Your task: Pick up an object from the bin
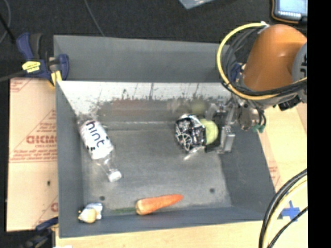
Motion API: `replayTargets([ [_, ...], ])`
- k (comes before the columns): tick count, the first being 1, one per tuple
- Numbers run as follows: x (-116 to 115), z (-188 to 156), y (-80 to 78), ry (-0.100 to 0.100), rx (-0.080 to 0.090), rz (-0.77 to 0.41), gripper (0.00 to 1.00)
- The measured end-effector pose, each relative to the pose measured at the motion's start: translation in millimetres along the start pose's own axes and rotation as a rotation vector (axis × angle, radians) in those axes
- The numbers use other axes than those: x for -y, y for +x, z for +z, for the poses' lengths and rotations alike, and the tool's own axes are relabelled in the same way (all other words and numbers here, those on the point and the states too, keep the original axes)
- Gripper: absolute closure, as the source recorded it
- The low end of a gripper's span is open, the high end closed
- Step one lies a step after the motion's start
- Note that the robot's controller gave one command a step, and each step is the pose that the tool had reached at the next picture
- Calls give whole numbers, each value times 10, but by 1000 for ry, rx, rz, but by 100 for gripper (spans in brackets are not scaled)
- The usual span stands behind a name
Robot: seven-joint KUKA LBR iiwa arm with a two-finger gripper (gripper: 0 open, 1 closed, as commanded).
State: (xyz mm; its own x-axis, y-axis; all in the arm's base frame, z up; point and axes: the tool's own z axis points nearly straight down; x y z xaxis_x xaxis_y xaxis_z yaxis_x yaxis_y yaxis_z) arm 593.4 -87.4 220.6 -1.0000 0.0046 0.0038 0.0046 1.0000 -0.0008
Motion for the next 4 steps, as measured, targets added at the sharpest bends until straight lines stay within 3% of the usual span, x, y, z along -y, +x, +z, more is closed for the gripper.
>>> replayTargets([
  [1, -3, -50, -14, 1, 8, -2, 0],
  [2, 13, 282, -75, 2, 14, -74, 0],
  [3, 43, 878, -109, 3, 14, -94, 0],
  [4, 128, 1295, -238, 3, 17, -152, 0],
])
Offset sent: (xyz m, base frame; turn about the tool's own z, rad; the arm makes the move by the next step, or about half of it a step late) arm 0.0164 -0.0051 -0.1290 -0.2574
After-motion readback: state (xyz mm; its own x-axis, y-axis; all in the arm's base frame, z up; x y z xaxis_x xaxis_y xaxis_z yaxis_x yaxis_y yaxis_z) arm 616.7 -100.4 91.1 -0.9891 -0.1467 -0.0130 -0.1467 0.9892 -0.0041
